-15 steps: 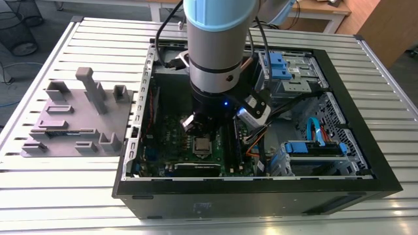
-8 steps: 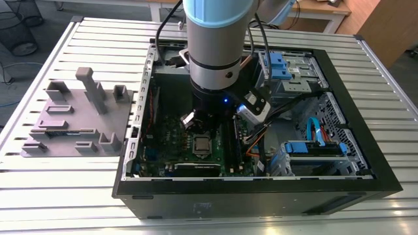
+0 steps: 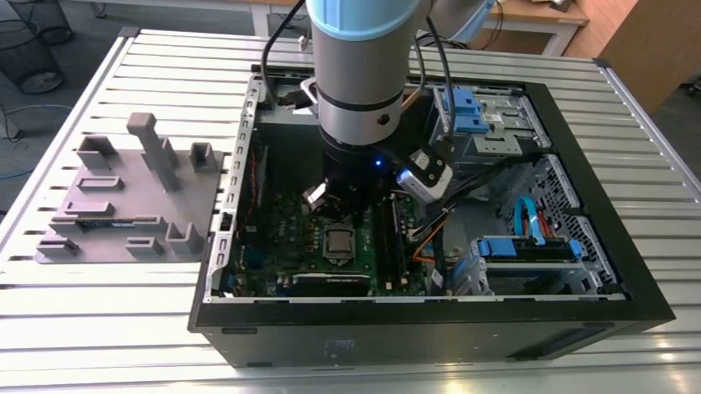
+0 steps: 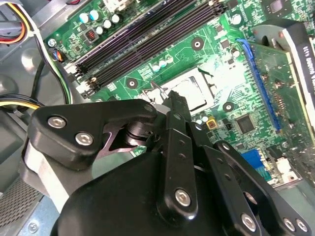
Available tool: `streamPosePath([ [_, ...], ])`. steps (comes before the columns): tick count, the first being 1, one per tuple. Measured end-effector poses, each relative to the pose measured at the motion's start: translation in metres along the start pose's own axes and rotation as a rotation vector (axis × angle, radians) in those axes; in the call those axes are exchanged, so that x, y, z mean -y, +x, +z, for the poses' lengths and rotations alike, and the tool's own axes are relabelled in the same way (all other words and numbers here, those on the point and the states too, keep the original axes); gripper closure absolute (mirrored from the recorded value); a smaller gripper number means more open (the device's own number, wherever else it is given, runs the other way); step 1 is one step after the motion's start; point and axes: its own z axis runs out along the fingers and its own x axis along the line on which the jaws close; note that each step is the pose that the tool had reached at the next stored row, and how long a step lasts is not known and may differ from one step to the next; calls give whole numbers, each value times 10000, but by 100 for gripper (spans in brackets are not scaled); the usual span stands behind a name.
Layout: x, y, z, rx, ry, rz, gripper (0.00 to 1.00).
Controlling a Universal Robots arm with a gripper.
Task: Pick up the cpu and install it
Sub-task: 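Close the cpu cover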
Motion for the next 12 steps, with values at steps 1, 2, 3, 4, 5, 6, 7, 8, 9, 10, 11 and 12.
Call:
streamPosePath([
  [1,-7,-4,-1,7,3,0,89],
  [2,-15,-8,-1,15,6,0,89],
  [3,-22,-11,-2,24,9,0,89],
  [4,-30,-15,-2,32,12,0,89],
  [5,-37,-19,-3,40,14,0,89],
  [6,-44,-23,-3,48,17,0,89],
  [7,-51,-26,-3,56,20,0,89],
  [8,-57,-30,-4,63,23,-1,89],
  [9,-64,-33,-5,71,26,0,89],
  [10,-71,-37,-6,78,29,0,89],
  [11,-78,-41,-7,85,33,-1,89],
  [12,-85,-44,-8,93,36,-1,89],
])
